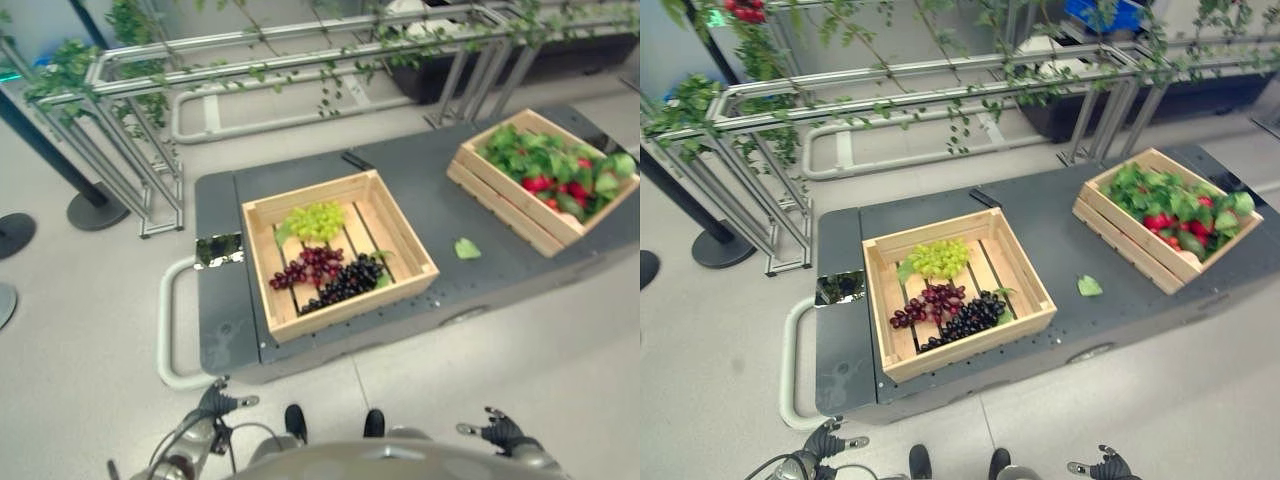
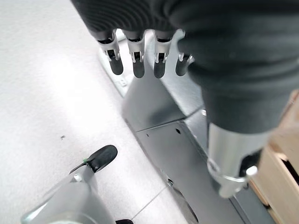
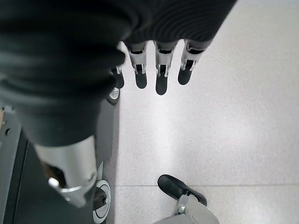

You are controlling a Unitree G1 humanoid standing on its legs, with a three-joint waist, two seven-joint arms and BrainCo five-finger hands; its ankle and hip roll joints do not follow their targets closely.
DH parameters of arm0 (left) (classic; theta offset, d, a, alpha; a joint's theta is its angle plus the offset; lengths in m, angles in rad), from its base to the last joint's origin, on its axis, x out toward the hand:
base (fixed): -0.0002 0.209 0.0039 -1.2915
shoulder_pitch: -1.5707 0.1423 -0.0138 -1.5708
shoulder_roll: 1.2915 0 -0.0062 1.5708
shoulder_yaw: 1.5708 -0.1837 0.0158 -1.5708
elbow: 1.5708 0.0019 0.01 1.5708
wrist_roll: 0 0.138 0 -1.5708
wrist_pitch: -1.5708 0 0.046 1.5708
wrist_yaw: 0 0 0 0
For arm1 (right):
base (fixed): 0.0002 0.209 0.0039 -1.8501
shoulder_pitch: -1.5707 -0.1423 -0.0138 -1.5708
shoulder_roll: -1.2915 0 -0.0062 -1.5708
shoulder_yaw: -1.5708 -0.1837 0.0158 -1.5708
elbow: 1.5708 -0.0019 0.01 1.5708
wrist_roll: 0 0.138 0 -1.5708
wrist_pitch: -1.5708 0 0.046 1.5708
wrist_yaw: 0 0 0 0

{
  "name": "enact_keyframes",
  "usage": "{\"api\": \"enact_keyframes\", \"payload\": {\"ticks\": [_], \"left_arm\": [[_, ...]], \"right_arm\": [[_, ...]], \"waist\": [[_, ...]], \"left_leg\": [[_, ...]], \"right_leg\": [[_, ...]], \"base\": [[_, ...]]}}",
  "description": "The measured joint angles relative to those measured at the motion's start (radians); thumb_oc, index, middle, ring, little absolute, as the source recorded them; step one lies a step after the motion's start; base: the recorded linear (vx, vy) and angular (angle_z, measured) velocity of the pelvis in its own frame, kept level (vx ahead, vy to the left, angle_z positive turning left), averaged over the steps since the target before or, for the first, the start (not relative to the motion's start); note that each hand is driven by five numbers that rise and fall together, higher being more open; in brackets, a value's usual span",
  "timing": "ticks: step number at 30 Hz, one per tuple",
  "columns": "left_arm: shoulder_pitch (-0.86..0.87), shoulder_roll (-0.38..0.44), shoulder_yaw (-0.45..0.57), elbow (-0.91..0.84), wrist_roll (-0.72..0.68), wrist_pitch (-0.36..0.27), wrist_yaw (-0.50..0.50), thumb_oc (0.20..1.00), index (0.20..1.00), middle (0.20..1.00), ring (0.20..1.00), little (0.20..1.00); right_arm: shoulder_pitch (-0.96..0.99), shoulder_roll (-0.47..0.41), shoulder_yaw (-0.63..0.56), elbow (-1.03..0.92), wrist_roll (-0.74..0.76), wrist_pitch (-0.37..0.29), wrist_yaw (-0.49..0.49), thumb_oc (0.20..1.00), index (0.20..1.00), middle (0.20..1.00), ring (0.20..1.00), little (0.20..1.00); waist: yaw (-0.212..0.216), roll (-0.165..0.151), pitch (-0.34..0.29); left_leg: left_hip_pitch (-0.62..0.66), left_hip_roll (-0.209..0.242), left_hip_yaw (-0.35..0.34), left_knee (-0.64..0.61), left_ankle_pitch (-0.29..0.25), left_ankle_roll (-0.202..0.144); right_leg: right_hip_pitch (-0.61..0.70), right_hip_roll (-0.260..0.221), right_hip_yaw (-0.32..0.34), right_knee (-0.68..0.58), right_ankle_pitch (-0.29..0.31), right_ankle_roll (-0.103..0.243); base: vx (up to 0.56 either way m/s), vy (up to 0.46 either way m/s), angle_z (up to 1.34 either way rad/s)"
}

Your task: Pick up the fruits from the basket on one side to the basket on the other side

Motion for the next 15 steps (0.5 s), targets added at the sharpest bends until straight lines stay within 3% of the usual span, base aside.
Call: {"api": "enact_keyframes", "payload": {"ticks": [4,10,11,14,15], "left_arm": [[0.02,0.013,0.002,0.011,0.001,0.009,-0.001,1.0,1.0,1.0,1.0,1.0],[0.012,0.03,0.011,0.041,0.012,0.011,-0.004,1.0,1.0,1.0,1.0,1.0],[0.013,0.026,0.012,0.047,0.017,0.011,-0.006,1.0,1.0,1.0,1.0,1.0],[-0.001,0.035,0.007,0.05,0.021,0.011,-0.007,1.0,1.0,1.0,1.0,1.0],[-0.002,0.043,0.006,0.046,0.021,0.011,-0.006,1.0,1.0,1.0,1.0,1.0]], "right_arm": [[-0.075,0.024,0.004,-0.011,0.0,0.0,0.003,1.0,1.0,1.0,1.0,1.0],[-0.112,0.057,0.001,-0.038,0.004,0.0,0.017,1.0,1.0,1.0,1.0,1.0],[-0.113,0.053,0.002,-0.052,0.01,0.0,0.024,1.0,1.0,1.0,1.0,1.0],[-0.1,0.044,0.015,-0.075,0.014,0.0,0.027,1.0,1.0,1.0,1.0,1.0],[-0.094,0.043,0.022,-0.081,0.02,0.0,0.027,1.0,1.0,1.0,1.0,1.0]], "waist": [[0.026,-0.026,-0.012],[0.047,-0.02,-0.01],[0.049,0.001,0.005],[0.041,0.011,0.03],[0.023,0.015,0.038]], "left_leg": [[0.027,-0.026,-0.002,-0.014,-0.006,0.012],[0.078,-0.045,0.001,-0.035,-0.027,0.032],[0.095,-0.034,0.001,-0.048,-0.026,0.042],[0.109,-0.044,-0.014,-0.031,-0.049,0.07],[0.107,-0.051,-0.029,-0.024,-0.052,0.083]], "right_leg": [[0.013,-0.022,0.014,0.001,-0.007,0.019],[0.002,-0.046,0.045,0.091,-0.021,0.042],[-0.035,-0.055,0.043,0.2,-0.033,0.053],[-0.163,-0.11,0.068,0.514,-0.029,0.078],[-0.225,-0.133,0.11,0.627,-0.024,0.099]], "base": [[0.12,0.23,-0.07],[0.08,0.255,-0.14],[0.05,0.242,0.0],[0.05,0.18,0.18],[0.14,0.019,0.43]]}}
